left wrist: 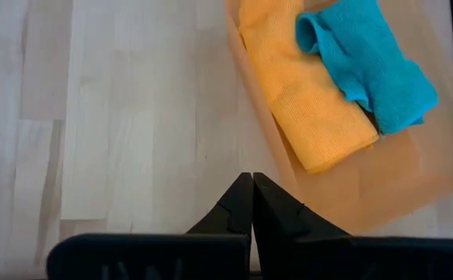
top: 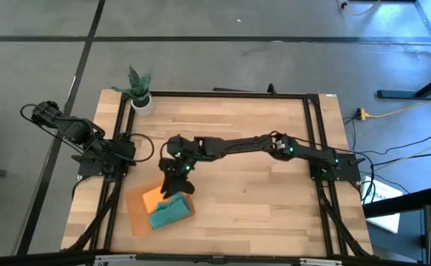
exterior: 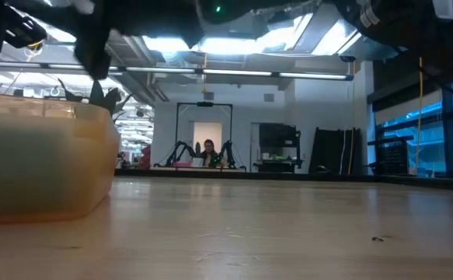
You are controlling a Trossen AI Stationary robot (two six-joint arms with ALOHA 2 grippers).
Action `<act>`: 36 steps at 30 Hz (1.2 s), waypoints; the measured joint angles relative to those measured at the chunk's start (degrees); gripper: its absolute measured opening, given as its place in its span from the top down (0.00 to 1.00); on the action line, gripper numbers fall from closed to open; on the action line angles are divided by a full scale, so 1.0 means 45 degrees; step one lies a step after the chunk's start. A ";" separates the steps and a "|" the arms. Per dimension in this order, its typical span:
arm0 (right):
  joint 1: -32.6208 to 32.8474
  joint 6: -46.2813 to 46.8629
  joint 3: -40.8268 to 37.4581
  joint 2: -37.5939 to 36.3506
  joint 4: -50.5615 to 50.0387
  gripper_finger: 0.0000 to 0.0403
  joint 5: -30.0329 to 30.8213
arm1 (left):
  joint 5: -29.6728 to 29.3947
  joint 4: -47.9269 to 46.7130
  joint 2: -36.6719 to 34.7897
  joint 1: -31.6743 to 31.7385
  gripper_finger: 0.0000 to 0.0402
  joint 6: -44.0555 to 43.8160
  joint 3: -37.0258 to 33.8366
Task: Roll microfiber towels into tight, uniform cylinder then place into a basket
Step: Return to Home Position
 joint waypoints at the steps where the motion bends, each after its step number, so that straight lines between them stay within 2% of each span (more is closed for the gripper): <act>1: -0.0047 -0.0199 0.0009 -0.0166 -0.0175 0.59 0.0206 | 0.0000 0.0000 0.0000 0.0004 1.00 0.0000 0.0000; 6: -0.0416 -0.1671 -0.0003 -0.1020 -0.2054 0.62 0.1872 | -0.0166 0.0028 0.0000 0.0000 1.00 0.0374 0.0000; 11: -0.0801 -0.2492 0.0002 -0.2212 -0.4083 0.66 0.2195 | -0.1159 0.0782 -0.0050 0.0005 1.00 0.1187 -0.0002; 13: -0.0862 -0.3138 0.0002 -0.2611 -0.5000 0.68 0.2726 | -0.1731 0.1173 -0.0068 0.0005 1.00 0.1504 -0.0002; 17: -0.0934 -0.4689 -0.0013 -0.3570 -0.6713 0.74 0.4819 | -0.2628 0.2274 -0.0219 0.0126 1.00 0.2356 -0.0005; 20: -0.1010 -0.5390 -0.0008 -0.4378 -0.7697 0.78 0.6791 | -0.2668 0.3299 -0.0580 0.0305 1.00 0.2781 -0.0005; 23: -0.1086 -0.5519 -0.0003 -0.4947 -0.8400 0.84 0.8113 | -0.2687 0.4309 -0.1139 0.0517 1.00 0.3278 -0.0005; 27: -0.1288 -0.4794 -0.0008 -0.5656 -0.9106 0.94 0.7901 | -0.2778 0.5078 -0.2128 0.0792 1.00 0.3715 -0.0005; 29: -0.1356 -0.4802 -0.0008 -0.6037 -0.9460 0.98 0.7809 | -0.3257 0.5317 -0.2748 0.0919 1.00 0.3812 -0.0005; 32: -0.1462 -0.5252 -0.0003 -0.6466 -1.0070 0.97 0.8309 | -0.3995 0.5491 -0.3774 0.1036 1.00 0.3910 -0.0005; 36: -0.1735 -0.5487 -0.0003 -0.6917 -1.1098 0.99 0.9048 | -0.4157 0.5490 -0.5089 0.1054 1.00 0.3914 -0.0027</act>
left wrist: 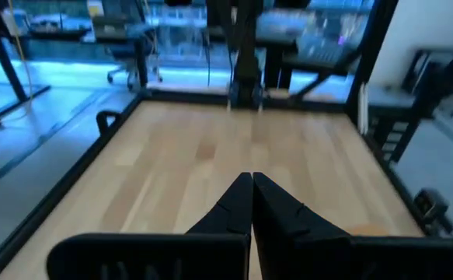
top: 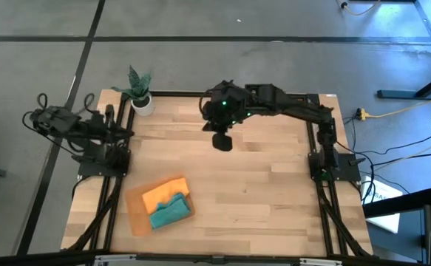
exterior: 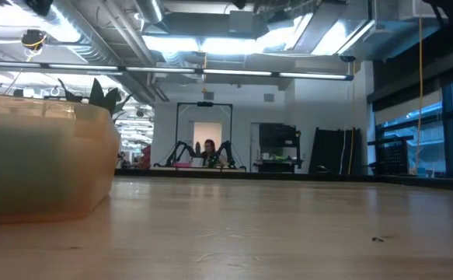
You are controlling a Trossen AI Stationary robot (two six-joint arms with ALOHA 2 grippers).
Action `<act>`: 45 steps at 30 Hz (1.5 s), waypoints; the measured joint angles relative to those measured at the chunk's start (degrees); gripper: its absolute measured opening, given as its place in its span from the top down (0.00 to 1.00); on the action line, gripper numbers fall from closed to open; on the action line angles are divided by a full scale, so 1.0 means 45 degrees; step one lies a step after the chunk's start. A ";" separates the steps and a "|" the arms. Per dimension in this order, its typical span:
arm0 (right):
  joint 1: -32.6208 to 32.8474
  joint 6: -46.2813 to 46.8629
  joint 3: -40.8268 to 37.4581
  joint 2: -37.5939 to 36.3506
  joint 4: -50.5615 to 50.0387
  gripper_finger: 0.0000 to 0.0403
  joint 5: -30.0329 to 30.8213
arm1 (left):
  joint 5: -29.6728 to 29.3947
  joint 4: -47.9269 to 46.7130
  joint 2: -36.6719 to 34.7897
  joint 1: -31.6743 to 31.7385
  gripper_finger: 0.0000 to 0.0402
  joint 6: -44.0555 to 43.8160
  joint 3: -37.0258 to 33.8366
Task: Roll microfiber towels into tight, uniform cylinder then place into a basket
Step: Return to Home Position
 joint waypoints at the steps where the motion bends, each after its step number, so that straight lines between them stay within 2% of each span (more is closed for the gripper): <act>1: -0.0088 0.0013 0.0000 -0.0116 -0.0220 0.99 0.0014 | 0.0020 0.0072 -0.0336 0.0000 1.00 0.0003 -0.0048; 8: -0.0744 0.0071 -0.0248 -0.0364 -0.1065 0.98 -0.0468 | -0.0591 0.0273 -0.3192 0.0000 1.00 -0.0086 -0.1742; 16: -0.1534 0.0009 -0.0525 -0.0398 -0.1807 0.98 -0.0730 | -0.0753 0.2468 -0.3144 -0.0029 1.00 0.1294 -0.2882; 18: -0.1715 -0.0067 -0.0525 -0.0428 -0.1885 0.99 -0.0778 | -0.0773 0.3627 -0.3168 -0.0034 1.00 0.1510 -0.3229; 22: -0.2025 -0.0311 -0.0529 -0.0693 -0.2358 0.99 -0.1288 | -0.0826 0.4570 -0.3146 -0.0035 1.00 0.1956 -0.4394; 30: -0.2359 -0.0698 -0.0528 -0.1471 -0.3410 0.99 -0.1391 | -0.1465 0.6692 -0.3168 -0.0032 1.00 0.2480 -0.6587; 35: -0.2506 -0.0916 -0.0525 -0.1598 -0.3740 0.99 -0.1516 | -0.1528 0.7221 -0.3158 -0.0034 1.00 0.2051 -0.8000; 41: -0.2479 -0.1045 -0.0529 -0.1598 -0.4037 0.99 -0.2112 | -0.1771 0.7194 -0.3163 -0.0034 1.00 0.0065 -0.9608; 45: -0.2503 -0.0974 -0.0534 -0.1730 -0.4840 0.99 -0.2075 | -0.1724 0.7483 -0.3078 -0.0024 1.00 -0.0301 -0.9741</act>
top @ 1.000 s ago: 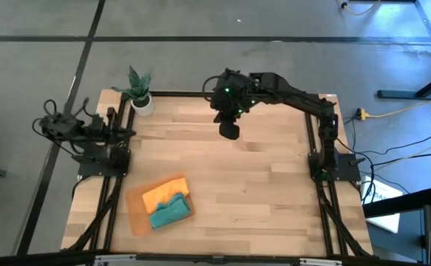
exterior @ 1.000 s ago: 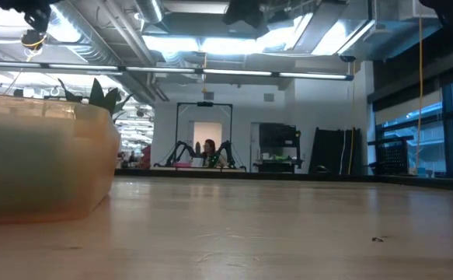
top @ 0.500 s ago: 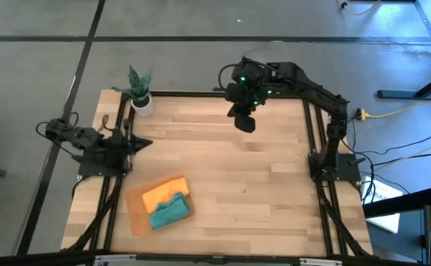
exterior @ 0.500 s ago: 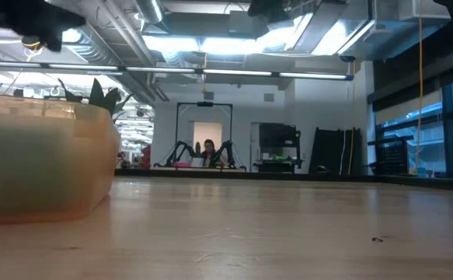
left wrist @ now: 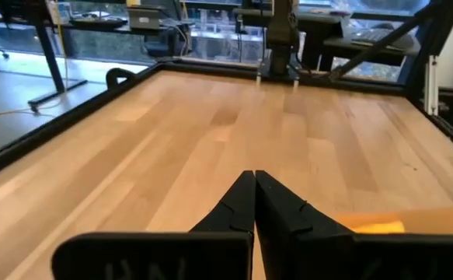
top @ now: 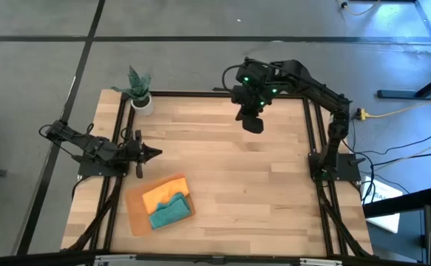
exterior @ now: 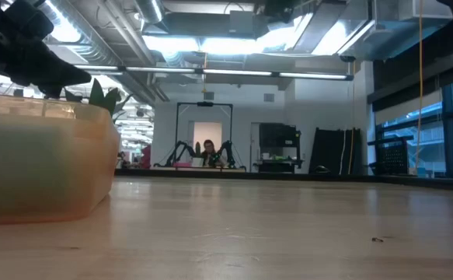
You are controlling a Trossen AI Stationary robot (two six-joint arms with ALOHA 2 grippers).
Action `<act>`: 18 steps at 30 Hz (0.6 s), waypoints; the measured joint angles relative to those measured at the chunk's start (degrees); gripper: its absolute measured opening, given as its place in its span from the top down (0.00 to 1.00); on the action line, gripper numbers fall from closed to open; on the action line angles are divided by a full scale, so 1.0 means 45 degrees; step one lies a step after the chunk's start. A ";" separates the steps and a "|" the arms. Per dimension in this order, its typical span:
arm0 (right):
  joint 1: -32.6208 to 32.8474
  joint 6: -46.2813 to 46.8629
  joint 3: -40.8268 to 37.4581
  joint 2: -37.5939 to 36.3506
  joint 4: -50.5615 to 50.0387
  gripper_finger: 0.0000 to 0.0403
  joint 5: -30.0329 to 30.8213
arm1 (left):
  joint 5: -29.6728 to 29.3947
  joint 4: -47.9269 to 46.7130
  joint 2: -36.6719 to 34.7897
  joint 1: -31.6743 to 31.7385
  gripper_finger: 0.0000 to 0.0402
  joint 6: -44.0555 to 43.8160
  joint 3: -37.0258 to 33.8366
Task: Roll microfiber towels into tight, uniform cylinder then place into a basket
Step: Return to Home Position
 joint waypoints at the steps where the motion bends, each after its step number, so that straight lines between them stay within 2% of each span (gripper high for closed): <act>1: 0.0000 0.0059 0.0000 -0.0096 -0.0202 0.99 0.0004 | 0.0004 0.0001 -0.0003 0.0000 1.00 0.0107 0.0000; 5: 0.0032 0.0053 -0.0096 -0.0654 -0.0500 0.99 0.0070 | -0.0099 0.0009 -0.0083 0.0000 1.00 0.0331 0.0000; 8: 0.0133 0.0052 -0.1289 -0.1671 0.0174 0.99 0.0088 | -0.0146 -0.0007 -0.0086 0.0000 1.00 0.0331 0.0000; 11: 0.0160 0.0470 -0.3817 -0.3190 0.1820 0.99 0.0097 | -0.0147 -0.0014 -0.0086 0.0000 1.00 0.0355 0.0000; 18: 0.0231 0.3105 -1.2073 -0.8253 0.8316 0.99 0.0144 | -0.0408 -0.0025 -0.0086 0.0000 1.00 0.0374 0.0000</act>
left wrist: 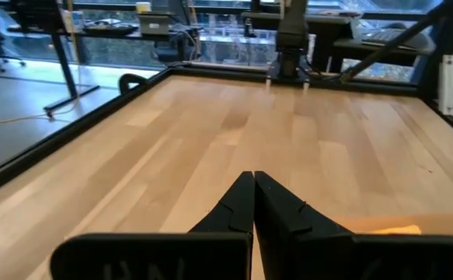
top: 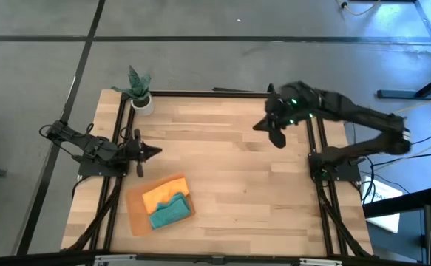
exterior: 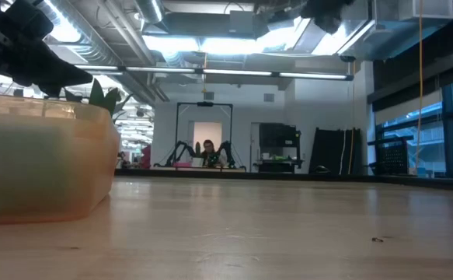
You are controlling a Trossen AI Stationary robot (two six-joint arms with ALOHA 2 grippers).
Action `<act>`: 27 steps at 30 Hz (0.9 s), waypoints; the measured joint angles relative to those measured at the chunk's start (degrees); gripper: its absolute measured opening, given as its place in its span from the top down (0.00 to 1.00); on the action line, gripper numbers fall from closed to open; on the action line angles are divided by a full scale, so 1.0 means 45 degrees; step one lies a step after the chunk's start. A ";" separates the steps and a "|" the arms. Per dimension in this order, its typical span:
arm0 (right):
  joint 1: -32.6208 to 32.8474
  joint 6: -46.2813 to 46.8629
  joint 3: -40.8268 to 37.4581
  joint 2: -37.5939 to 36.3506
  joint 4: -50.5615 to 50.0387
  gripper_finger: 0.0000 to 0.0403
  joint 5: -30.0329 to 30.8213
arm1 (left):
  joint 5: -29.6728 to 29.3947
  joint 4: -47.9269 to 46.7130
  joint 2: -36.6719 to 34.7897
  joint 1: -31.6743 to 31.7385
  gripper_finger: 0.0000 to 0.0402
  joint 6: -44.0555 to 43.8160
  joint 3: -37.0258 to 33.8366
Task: Roll microfiber towels into tight, uniform cylinder then place into a basket
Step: Return to Home Position
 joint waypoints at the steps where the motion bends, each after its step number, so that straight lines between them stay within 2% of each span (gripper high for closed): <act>1: 0.0047 0.0282 -0.1052 -0.0672 0.1039 0.99 0.0017 | -0.0140 -0.0004 0.0000 0.0000 1.00 -0.0005 0.0000; 4: 0.0196 0.0887 -0.3900 -0.2573 0.3890 0.99 0.0010 | -0.0409 -0.0111 0.0000 0.0000 1.00 0.0351 0.0000; 8: 0.0260 0.0949 -0.6992 -0.4636 0.6936 0.99 0.0010 | -0.0428 -0.0155 0.0004 0.0000 1.00 0.1887 0.0000; 15: 0.0230 0.0966 -1.1173 -0.7337 1.0449 0.99 0.0117 | -0.0423 -0.0167 0.0000 0.0000 1.00 0.2445 0.0000; 20: 0.0225 0.1050 -1.3923 -0.8811 1.2441 0.99 0.2200 | -0.0421 -0.0173 0.0000 0.0000 1.00 0.2370 0.0000; 27: 0.0225 0.1899 -1.7137 -0.9959 1.5651 0.99 0.1875 | -0.0414 -0.0178 0.0000 0.0000 1.00 0.2370 0.0000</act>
